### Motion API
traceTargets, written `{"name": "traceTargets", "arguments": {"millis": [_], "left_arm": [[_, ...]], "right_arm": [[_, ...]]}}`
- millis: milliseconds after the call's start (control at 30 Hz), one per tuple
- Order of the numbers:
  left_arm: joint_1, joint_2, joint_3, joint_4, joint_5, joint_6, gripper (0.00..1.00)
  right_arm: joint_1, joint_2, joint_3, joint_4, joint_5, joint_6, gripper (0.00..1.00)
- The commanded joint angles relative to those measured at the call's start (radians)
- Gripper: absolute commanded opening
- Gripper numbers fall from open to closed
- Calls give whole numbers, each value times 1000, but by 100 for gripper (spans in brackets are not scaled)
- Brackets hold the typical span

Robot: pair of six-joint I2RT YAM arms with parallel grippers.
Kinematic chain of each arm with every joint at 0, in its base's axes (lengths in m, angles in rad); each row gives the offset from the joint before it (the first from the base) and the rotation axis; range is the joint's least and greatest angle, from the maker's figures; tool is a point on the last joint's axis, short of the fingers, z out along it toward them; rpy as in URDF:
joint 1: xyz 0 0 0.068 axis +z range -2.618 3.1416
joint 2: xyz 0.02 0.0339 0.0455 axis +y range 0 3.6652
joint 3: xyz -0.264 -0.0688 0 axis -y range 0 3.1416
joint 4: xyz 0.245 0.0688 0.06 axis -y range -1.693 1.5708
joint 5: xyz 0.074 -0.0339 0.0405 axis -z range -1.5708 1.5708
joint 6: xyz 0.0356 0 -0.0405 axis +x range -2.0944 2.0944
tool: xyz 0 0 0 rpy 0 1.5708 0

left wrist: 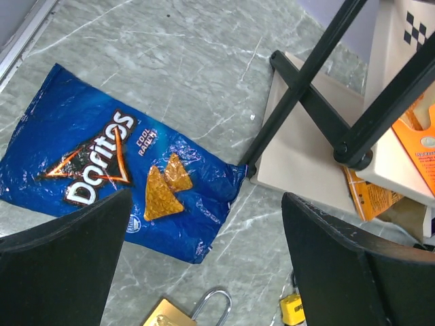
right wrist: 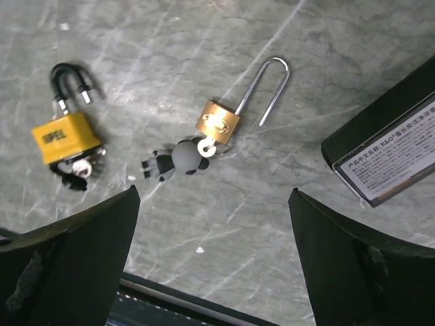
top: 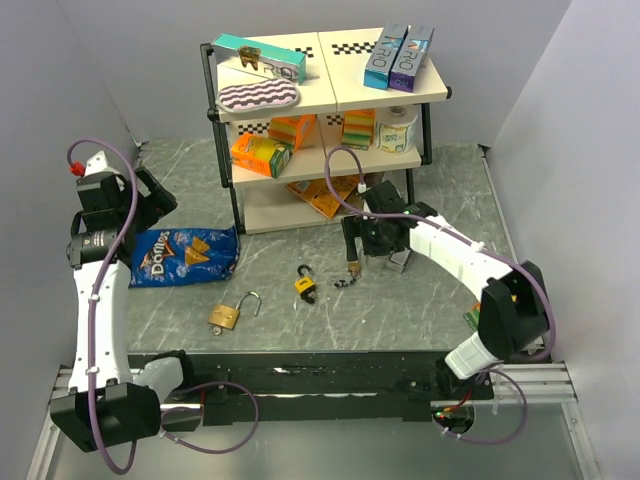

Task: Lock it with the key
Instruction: Pick up the lock from the center of the board.

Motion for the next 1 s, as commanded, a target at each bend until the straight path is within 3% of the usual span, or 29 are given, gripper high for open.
{"name": "traceTargets", "arguments": {"millis": [0, 167, 700, 967], "left_arm": [[22, -26, 8, 25, 10, -31, 96], [33, -32, 9, 21, 4, -31, 96], [37, -20, 20, 16, -4, -31, 96], [37, -35, -9, 27, -10, -25, 96]], "right_arm": [[25, 71, 59, -17, 56, 92, 100], [50, 143, 85, -10, 76, 115, 97], [81, 288, 134, 7, 86, 162, 70], [79, 347, 142, 33, 113, 159, 66]]}}
